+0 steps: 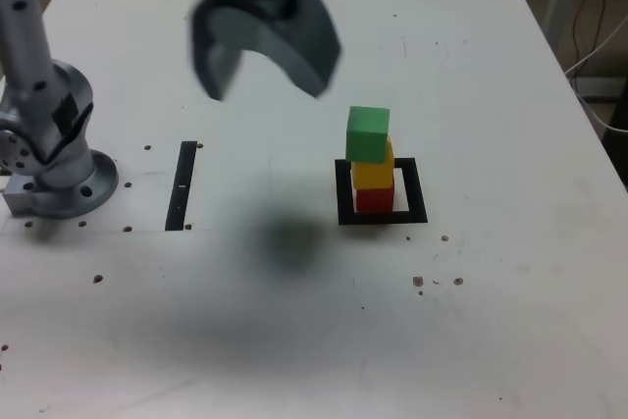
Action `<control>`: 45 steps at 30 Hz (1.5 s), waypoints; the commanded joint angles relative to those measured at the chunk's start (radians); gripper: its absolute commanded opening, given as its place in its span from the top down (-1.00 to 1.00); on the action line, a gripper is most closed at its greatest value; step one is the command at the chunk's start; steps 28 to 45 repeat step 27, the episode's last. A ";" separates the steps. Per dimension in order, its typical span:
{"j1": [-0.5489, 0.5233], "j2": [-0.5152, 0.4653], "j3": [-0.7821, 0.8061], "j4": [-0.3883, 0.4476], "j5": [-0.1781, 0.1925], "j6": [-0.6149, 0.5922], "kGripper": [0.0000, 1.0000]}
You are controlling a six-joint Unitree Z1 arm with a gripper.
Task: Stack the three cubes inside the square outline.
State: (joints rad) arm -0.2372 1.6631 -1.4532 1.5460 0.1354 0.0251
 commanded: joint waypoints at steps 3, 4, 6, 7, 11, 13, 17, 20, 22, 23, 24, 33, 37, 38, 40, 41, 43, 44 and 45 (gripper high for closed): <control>-0.034 -0.207 0.125 0.000 -0.015 -0.015 -0.99; -0.038 -0.221 0.169 -0.008 -0.025 -0.021 -0.99; -0.043 -0.241 0.255 -0.034 -0.048 -0.034 -0.99; -0.047 -0.250 0.306 -0.057 -0.064 -0.041 -0.99; -0.058 -0.271 0.428 -0.145 -0.107 -0.070 -0.99; -0.061 -0.281 0.474 -0.188 -0.127 -0.086 -0.99; -0.062 -0.297 0.531 -0.232 -0.156 -0.109 -0.99; -0.062 -0.308 0.561 -0.243 -0.162 -0.135 -0.99; -0.062 -0.319 0.592 -0.261 -0.163 -0.162 -0.99; -0.062 -0.324 0.609 -0.274 -0.163 -0.176 -0.99; -0.062 -0.328 0.625 -0.287 -0.164 -0.189 -0.99; -0.062 -0.330 0.665 -0.318 -0.170 -0.219 -0.99; -0.062 -0.330 0.665 -0.318 -0.170 -0.219 -0.99; -0.062 -0.330 0.665 -0.318 -0.170 -0.219 -0.99; -0.062 -0.330 0.665 -0.318 -0.170 -0.219 -0.99; -0.062 -0.330 0.665 -0.318 -0.170 -0.219 -0.99; -0.062 -0.330 0.665 -0.318 -0.170 -0.219 -0.99; -0.062 -0.330 0.665 -0.318 -0.170 -0.219 -0.99; -0.062 -0.330 0.665 -0.318 -0.170 -0.219 -0.99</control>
